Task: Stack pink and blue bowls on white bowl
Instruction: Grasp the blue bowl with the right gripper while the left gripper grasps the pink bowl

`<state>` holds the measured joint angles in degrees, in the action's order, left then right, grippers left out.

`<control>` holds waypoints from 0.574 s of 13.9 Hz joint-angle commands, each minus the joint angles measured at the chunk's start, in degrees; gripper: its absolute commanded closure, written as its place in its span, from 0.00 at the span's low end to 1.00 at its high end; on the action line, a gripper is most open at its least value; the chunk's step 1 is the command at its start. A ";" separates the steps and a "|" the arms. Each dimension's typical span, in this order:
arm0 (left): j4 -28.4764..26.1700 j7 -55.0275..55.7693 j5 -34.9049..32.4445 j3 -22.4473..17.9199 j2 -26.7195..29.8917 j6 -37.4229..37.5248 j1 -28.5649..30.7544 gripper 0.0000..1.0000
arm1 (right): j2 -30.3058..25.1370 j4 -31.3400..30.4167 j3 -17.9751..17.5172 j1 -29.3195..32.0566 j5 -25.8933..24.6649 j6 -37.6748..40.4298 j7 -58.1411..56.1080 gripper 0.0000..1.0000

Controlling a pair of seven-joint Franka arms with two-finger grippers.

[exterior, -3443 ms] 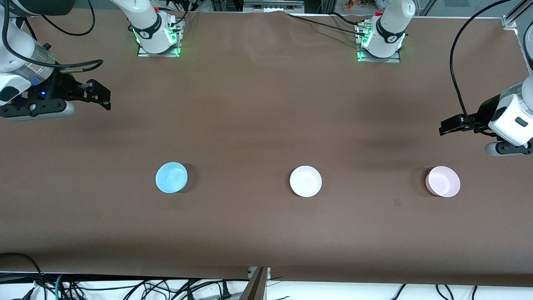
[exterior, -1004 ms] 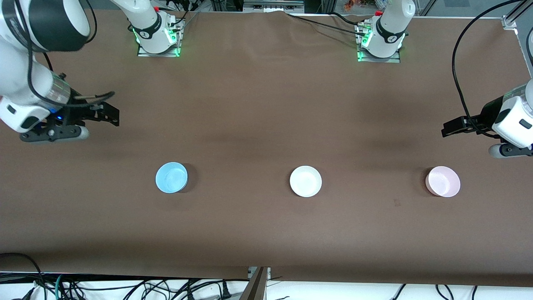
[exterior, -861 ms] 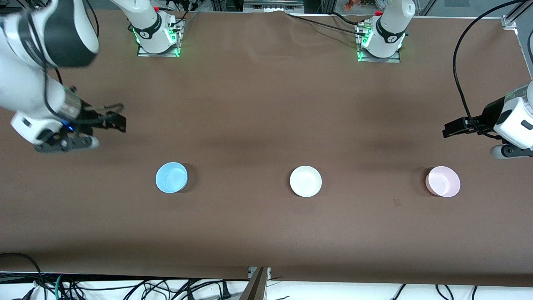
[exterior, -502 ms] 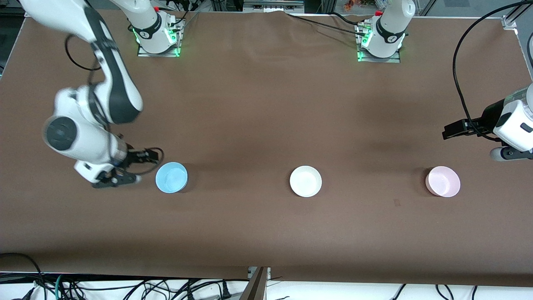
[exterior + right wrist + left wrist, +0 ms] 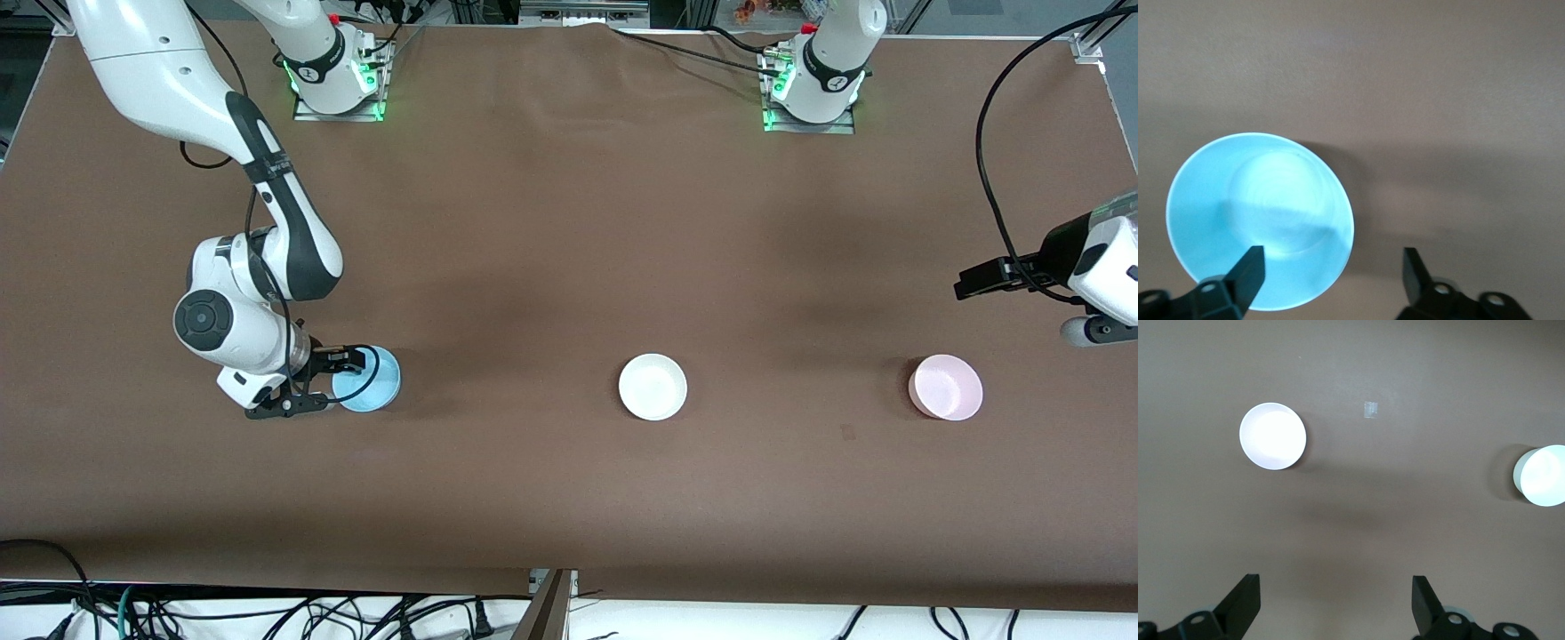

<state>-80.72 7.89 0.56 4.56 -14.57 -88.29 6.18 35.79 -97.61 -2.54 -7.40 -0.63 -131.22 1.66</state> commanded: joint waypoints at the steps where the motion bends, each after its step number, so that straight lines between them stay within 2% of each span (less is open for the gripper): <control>1: -1.44 -0.60 0.40 -2.62 0.33 -0.64 0.15 0.00 | 0.59 -0.83 -0.27 0.29 0.36 -0.88 0.53 0.47; 3: -3.38 -3.91 0.49 -6.13 0.15 -2.58 -0.12 0.00 | 1.21 -0.74 -0.27 0.72 0.45 -1.58 0.54 0.48; 4: -4.87 -6.98 1.19 -7.54 -0.11 -4.76 -0.12 0.00 | 1.30 -0.74 -0.36 0.73 0.54 -1.67 0.62 0.54; 5: -6.88 -9.88 1.54 -9.12 -0.37 -7.91 0.06 0.00 | 1.21 -0.66 -0.36 0.73 0.54 -1.58 0.62 0.62; 7: -10.32 -18.65 4.60 -13.33 -2.47 -13.98 0.23 0.00 | 1.21 -0.22 -0.36 0.64 2.73 -1.32 1.41 0.89; 8: -11.11 -22.97 7.23 -15.35 -4.22 -16.01 0.41 0.00 | 1.21 -0.04 -0.36 0.29 2.91 -1.32 1.59 1.00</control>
<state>-89.30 -7.18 3.89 -7.58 -16.63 -100.10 6.51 37.47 -97.51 -2.51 -7.12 1.00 -132.10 2.27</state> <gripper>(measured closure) 0.000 0.687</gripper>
